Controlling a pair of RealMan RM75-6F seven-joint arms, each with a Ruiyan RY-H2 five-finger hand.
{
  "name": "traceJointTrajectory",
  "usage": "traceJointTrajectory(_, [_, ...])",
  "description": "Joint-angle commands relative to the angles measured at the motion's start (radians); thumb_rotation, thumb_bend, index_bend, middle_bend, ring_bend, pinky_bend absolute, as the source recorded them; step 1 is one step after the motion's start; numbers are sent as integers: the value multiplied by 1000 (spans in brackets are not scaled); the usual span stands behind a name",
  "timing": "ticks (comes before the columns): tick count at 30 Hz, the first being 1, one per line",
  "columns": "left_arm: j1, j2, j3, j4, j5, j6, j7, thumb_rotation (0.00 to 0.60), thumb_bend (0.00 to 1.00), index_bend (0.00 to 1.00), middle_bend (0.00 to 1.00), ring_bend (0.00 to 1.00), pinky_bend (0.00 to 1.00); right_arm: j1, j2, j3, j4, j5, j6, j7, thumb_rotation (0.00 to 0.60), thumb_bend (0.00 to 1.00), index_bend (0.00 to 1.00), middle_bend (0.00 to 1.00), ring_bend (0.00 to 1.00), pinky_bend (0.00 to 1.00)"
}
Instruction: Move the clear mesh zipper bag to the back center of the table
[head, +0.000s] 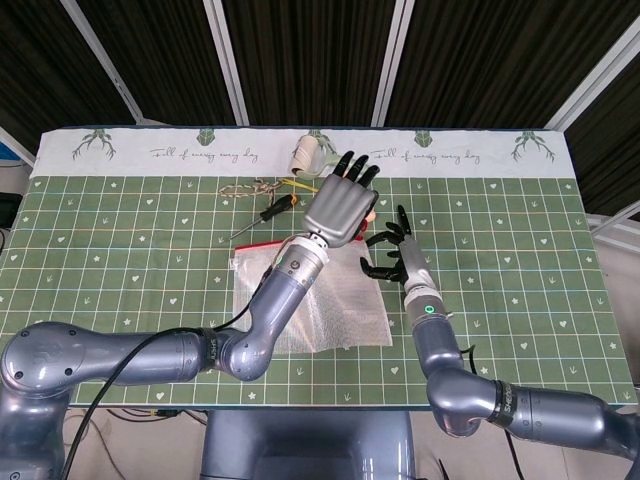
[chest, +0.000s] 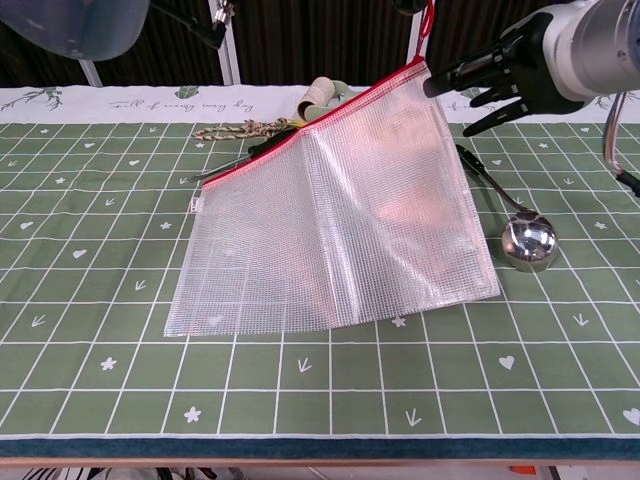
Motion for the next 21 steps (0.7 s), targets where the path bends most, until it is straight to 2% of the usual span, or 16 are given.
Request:
traceJointTrajectory(1, [-2,4,4,-1,-3,2,-5,600,524,614,141,0,0,7,-13,5,5,1,9,-1,600,450,451,86,0,212])
traceJointTrajectory(21, [-17,21,33,-13,-19,17,-29,600,524,615,140,0,0,36,-57,60,48,21,16,-15,600,484,507,106,0,212])
